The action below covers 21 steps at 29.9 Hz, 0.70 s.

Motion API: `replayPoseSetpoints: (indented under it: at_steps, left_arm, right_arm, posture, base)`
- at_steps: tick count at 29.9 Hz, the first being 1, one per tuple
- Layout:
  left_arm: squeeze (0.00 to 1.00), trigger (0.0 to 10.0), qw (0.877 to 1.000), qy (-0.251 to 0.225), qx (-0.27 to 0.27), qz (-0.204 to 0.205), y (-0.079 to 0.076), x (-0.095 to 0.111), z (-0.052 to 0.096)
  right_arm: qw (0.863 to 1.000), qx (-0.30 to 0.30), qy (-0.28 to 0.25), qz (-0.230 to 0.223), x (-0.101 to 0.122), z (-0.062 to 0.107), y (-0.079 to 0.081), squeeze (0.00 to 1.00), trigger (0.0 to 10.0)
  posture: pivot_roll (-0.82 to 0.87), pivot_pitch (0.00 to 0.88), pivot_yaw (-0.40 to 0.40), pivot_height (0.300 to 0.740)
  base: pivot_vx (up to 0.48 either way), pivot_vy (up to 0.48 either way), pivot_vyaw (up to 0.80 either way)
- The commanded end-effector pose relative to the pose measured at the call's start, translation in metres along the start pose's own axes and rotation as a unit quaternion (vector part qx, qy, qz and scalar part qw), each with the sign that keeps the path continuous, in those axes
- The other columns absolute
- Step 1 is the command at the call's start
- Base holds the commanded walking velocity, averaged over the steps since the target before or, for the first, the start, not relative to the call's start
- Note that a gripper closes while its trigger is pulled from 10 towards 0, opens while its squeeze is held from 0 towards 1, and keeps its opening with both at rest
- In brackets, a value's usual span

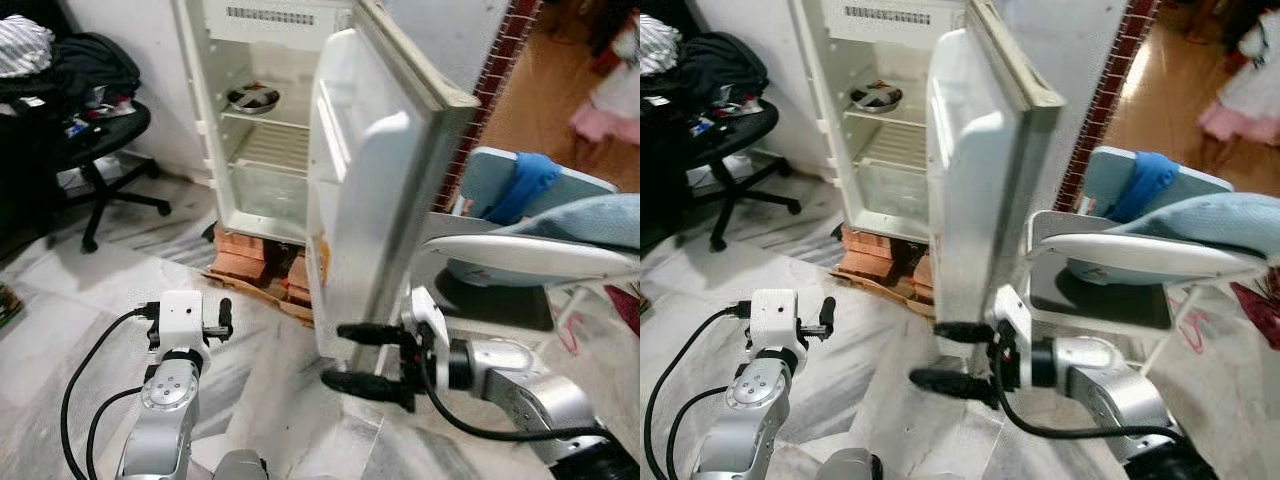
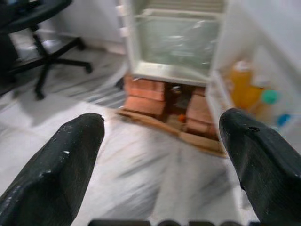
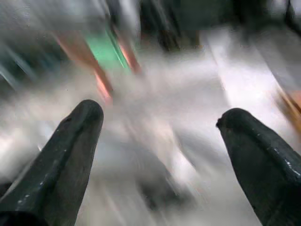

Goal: Restocking fridge

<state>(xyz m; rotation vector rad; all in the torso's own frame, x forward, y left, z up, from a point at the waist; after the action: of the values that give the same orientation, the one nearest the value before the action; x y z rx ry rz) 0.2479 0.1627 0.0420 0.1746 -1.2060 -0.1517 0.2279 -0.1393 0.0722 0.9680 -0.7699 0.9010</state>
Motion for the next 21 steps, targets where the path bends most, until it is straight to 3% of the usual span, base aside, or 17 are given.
replayPoseSetpoints:
  at_steps: [1, 2, 3, 5, 7, 10, 13, 16, 17, 19, 21]
  left_arm:
    - [0.0, 10.0, 1.0, 0.003, 0.001, -0.003, 0.003, 0.0, 0.0]
    - [0.0, 10.0, 1.0, 0.003, 0.0, -0.004, 0.003, 0.0, 0.0]
    - [0.0, 10.0, 1.0, 0.004, 0.0, -0.005, 0.003, 0.0, 0.0]
    - [0.0, 10.0, 1.0, 0.005, -0.002, -0.007, 0.003, -0.001, 0.0]
    - [0.0, 10.0, 1.0, 0.009, -0.002, -0.01, 0.003, -0.002, 0.0]
    - [0.0, 10.0, 1.0, 0.013, -0.004, -0.013, 0.003, -0.003, 0.001]
    - [0.0, 10.0, 1.0, 0.021, -0.008, -0.014, 0.003, -0.005, 0.002]
    - [0.0, 10.0, 0.999, 0.026, -0.016, -0.015, 0.002, -0.007, 0.002]
    - [0.0, 10.0, 0.999, 0.027, -0.017, -0.015, 0.002, -0.007, 0.002]
    - [0.0, 10.0, 0.999, 0.029, -0.021, -0.01, 0.001, -0.008, 0.003]
    - [0.0, 10.0, 0.999, 0.03, -0.023, -0.009, 0.0, -0.008, 0.003]
  right_arm:
    - [0.996, -0.051, 0.066, 0.029, -0.016, 0.01, -0.015, 0.0, 10.0]
    - [0.992, -0.078, 0.092, 0.043, -0.02, 0.014, -0.022, 0.0, 10.0]
    - [0.982, -0.142, 0.108, 0.067, -0.018, 0.017, -0.038, 0.0, 10.0]
    - [0.954, -0.262, 0.106, 0.095, -0.006, 0.023, -0.066, 0.0, 10.0]
    - [0.92, -0.368, 0.037, 0.127, 0.028, 0.027, -0.087, 0.0, 10.0]
    - [0.9, -0.409, -0.068, 0.136, 0.069, 0.026, -0.09, 0.0, 10.0]
    - [0.911, -0.356, -0.186, 0.098, 0.099, 0.011, -0.079, 0.0, 10.0]
    - [0.942, -0.199, -0.268, 0.039, 0.118, -0.01, -0.049, 0.0, 10.0]
    - [0.946, -0.162, -0.278, 0.033, 0.121, -0.014, -0.041, 0.0, 10.0]
    - [0.966, 0.019, -0.257, 0.008, 0.116, -0.022, 0.006, 0.0, 10.0]
    - [0.968, 0.045, -0.247, 0.008, 0.112, -0.022, 0.014, 0.0, 10.0]
  posture:
    - [0.1, 0.004, -0.006, 0.74]
    - [0.1, 0.002, -0.007, 0.74]
    - [0.1, 0.003, -0.006, 0.74]
    - [0.1, 0.001, -0.005, 0.74]
    - [0.11, 0.001, -0.004, 0.74]
    - [0.11, 0.002, -0.004, 0.74]
    - [0.12, 0.002, -0.004, 0.74]
    - [0.12, 0.003, -0.006, 0.74]
    - [0.12, 0.003, -0.006, 0.74]
    - [0.12, 0.005, -0.01, 0.74]
    - [0.12, 0.005, -0.01, 0.74]
  base:
    - [0.0, 0.0, 0.0]
    - [0.0, 0.0, 0.0]
    - [0.0, 0.0, 0.0]
    - [0.0, 0.0, 0.0]
    - [0.0, 0.0, 0.0]
    - [0.0, 0.0, 0.0]
    - [0.0, 0.0, 0.0]
    - [0.0, 0.0, 0.0]
    - [0.0, 0.0, 0.0]
    - [0.0, 0.0, 0.0]
    - [0.0, 0.0, 0.0]
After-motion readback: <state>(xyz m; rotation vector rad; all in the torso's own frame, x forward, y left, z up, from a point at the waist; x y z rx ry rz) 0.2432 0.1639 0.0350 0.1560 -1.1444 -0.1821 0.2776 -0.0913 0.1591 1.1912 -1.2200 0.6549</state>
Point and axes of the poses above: a point about 5 cm out from each wrist's last joint towards the gripper, its own z axis pointing back from the gripper into the wrist, its own x axis along the axis of the wrist's last joint, y = z × x, the point moved 1 cm from there along -z, pointing out of the wrist towards the gripper, and after that the axes turned 8 degrees about -z, right-handed, at the moved point
